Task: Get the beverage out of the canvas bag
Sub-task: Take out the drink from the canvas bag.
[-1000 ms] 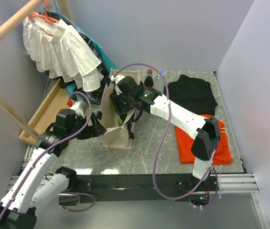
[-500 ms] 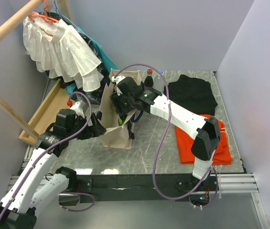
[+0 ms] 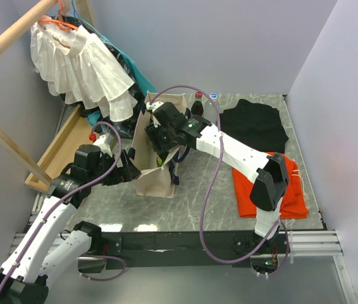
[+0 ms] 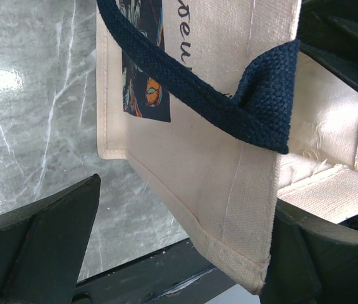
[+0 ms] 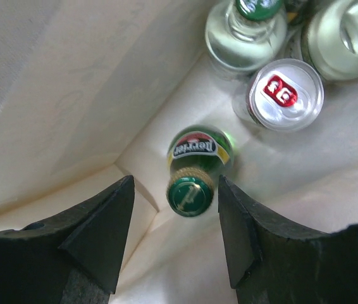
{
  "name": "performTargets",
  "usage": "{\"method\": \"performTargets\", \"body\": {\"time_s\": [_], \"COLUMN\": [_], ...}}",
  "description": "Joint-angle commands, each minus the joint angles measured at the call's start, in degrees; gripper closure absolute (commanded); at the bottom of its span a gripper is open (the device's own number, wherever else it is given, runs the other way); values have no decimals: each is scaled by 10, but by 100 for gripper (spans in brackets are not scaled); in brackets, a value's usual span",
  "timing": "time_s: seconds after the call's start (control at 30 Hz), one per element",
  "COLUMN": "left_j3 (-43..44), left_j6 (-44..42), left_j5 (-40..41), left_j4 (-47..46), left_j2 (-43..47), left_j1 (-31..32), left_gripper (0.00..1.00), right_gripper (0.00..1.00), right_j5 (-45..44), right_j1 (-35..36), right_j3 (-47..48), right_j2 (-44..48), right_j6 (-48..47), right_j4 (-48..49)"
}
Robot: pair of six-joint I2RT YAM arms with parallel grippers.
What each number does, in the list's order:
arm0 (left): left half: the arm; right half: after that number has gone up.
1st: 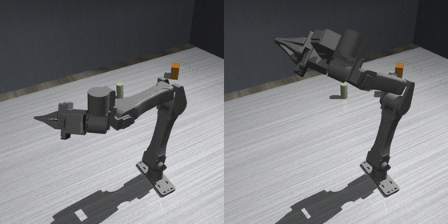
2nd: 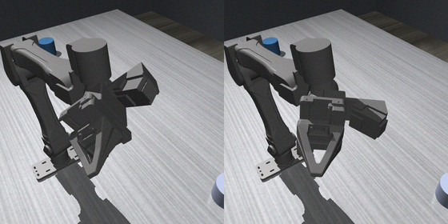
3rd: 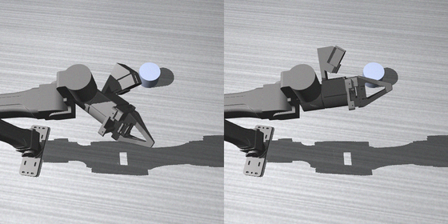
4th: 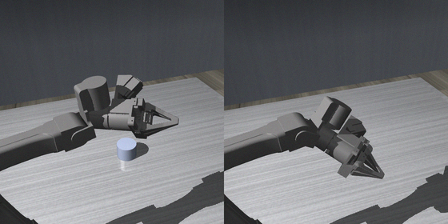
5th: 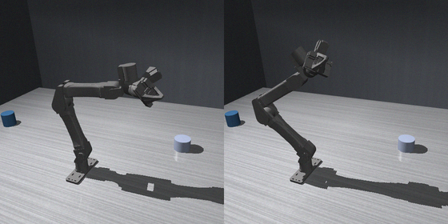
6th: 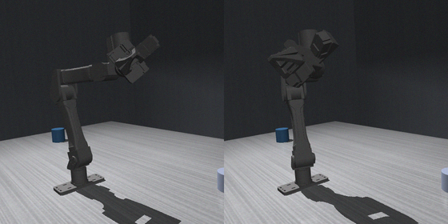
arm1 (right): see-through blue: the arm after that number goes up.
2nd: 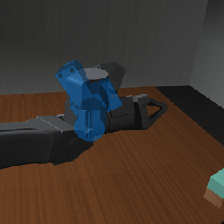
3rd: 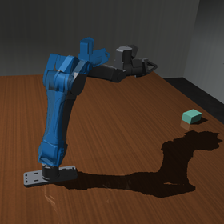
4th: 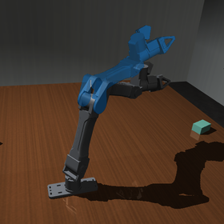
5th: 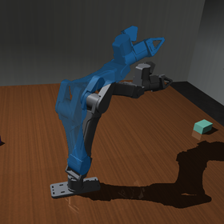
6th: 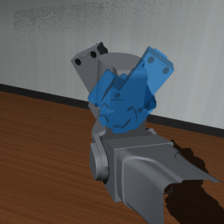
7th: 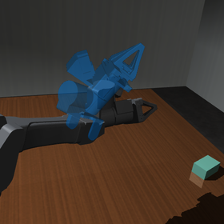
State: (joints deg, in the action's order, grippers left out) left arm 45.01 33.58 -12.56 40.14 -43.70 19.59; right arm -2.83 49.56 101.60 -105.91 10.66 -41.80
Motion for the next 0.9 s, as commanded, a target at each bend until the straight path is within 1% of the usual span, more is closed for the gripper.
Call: {"method": "performTargets", "body": {"time_s": [0.0,0.5,0.6,0.7,0.73,0.8,0.83,0.87], "left_j3": [13,13,13,12,12,12,12,12], "left_j6": [-26,-26,-26,-26,-26,-26,-26,-26], "left_j5": [4,2,1,3,2,2,1,3], "left_j4": [42,42,42,42,42,42,42,42], "left_j2": [0,-2,-2,-2,-2,-2,-2,-2], "left_j1": [4,4,4,4,4,4,4,4], "left_gripper": [5,5,5,5,5,5,5,5], "right_gripper": [38,38,43,45,50,54,59,60], "right_j5": [5,-1,0,7,7,6,8,8], "right_j1": [-4,-4,-3,-3,-3,-3,-3,-3], "right_j3": [37,30,33,30,29,34,35,36], "right_j2": [-18,-18,-24,-24,-25,-27,-27,-27], "right_j6": [0,-2,-1,-2,-4,-3,-5,-5], "right_j4": [-22,-37,-43,-36,-36,-39,-40,-42]}}
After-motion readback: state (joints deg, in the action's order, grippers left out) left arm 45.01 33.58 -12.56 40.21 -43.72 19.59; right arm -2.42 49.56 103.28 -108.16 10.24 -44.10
